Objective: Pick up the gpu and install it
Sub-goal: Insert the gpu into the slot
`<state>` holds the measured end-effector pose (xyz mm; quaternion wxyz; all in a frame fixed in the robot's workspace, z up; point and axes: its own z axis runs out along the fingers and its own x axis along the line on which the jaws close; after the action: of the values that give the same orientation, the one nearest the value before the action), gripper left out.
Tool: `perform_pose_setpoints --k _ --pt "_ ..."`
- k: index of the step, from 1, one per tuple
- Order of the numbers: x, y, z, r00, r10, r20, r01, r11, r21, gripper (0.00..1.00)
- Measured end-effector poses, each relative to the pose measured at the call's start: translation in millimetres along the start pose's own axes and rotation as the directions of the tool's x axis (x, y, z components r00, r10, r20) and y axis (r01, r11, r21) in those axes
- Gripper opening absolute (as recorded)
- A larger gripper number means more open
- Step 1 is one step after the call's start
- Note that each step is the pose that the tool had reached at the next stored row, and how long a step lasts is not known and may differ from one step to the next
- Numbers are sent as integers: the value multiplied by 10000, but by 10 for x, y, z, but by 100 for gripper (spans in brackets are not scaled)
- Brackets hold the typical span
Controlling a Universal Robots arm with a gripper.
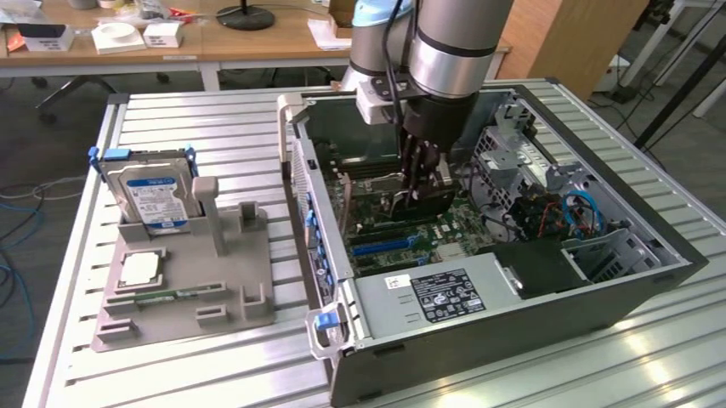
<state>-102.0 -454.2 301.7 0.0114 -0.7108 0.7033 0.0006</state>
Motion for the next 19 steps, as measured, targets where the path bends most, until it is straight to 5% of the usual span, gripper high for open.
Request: perform_pose_setpoints --k 19 --pt "5 2 42 10000 0 -2 0 10000 -1 26"
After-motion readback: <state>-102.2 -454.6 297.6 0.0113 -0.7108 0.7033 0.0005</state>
